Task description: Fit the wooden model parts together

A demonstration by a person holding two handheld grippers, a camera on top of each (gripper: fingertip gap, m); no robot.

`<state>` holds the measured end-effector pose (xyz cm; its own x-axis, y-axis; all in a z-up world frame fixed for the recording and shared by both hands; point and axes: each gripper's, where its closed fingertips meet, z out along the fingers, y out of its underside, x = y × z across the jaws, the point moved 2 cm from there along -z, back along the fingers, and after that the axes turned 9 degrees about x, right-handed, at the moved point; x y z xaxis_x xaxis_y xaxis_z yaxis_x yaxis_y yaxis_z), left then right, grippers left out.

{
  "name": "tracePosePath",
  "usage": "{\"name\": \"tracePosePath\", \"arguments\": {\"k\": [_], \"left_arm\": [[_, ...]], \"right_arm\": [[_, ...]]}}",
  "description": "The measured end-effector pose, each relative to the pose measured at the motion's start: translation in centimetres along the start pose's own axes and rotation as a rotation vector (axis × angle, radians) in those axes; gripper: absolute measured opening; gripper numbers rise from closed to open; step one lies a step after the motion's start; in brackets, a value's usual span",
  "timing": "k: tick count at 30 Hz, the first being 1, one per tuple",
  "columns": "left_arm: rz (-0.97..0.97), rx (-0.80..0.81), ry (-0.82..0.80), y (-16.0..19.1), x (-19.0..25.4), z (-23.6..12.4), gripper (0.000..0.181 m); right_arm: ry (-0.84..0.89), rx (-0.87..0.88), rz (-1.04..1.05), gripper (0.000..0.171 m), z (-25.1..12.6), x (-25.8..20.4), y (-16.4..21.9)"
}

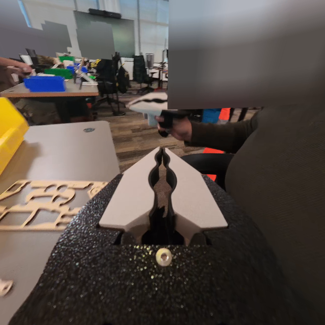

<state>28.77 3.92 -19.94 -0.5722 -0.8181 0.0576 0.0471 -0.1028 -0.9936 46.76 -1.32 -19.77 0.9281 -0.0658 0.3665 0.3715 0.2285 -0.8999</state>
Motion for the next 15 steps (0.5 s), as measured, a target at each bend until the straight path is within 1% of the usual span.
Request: {"name": "tracePosePath", "arguments": {"k": [4,7,11,13,15], "left_arm": [[0.014,0.020,0.134,-0.3,1.6,3.3,0.000],[0.041,0.022,0.189,0.0,2.9,5.3,0.000],[0.082,0.036,0.180,-0.1,4.2,6.9,0.000],[0.116,0.039,0.150,-0.7,4.4,7.0,0.000],[0.157,0.036,0.101,-1.4,4.3,6.6,0.000]], "right_arm": [[0.242,-0.120,-0.049,0.001,-6.6,0.6,2.2],[0.345,-0.163,-0.072,0.001,-10.3,0.0,3.3],[0.377,-0.131,-0.097,0.001,-11.8,-0.2,2.1],[0.373,-0.113,-0.080,0.001,-11.9,-0.2,2.1],[0.367,-0.038,-0.064,0.001,-11.3,0.2,1.1]]}}
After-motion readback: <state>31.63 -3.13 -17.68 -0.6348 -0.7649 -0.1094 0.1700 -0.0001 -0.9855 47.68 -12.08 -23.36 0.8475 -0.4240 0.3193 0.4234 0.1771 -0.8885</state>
